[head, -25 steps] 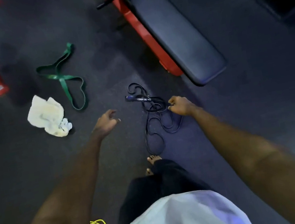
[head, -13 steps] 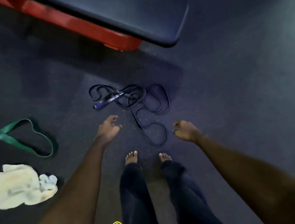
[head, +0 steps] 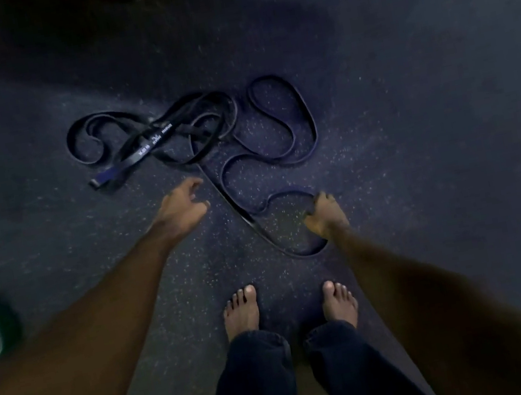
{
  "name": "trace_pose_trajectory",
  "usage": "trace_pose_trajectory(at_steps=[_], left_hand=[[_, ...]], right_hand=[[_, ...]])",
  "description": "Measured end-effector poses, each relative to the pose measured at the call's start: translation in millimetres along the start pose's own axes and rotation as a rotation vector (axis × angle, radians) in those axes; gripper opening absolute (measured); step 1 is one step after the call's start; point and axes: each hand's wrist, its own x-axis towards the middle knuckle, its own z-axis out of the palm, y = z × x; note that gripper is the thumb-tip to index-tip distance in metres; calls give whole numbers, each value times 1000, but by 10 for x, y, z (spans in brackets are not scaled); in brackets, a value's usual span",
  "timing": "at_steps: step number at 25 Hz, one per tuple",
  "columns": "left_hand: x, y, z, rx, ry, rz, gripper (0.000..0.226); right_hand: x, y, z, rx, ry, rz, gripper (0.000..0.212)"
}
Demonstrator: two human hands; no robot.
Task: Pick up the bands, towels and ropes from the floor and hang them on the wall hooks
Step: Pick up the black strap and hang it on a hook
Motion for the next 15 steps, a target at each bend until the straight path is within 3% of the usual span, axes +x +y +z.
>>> trace_pose_trajectory(at_steps=[5, 9, 13, 15], left_hand=[[401, -174, 386, 44, 39, 79, 52], [581, -116, 426, 19, 73, 89, 47], [656, 130, 242, 36, 160, 68, 43], [747, 259, 158, 41, 204, 41, 47]], right_hand=[[568, 241, 420, -80, 190, 80, 68], [668, 442, 400, -76, 181, 29, 51], [319, 505, 262, 488, 108, 114, 29], [187, 504, 199, 583, 67, 130, 22]])
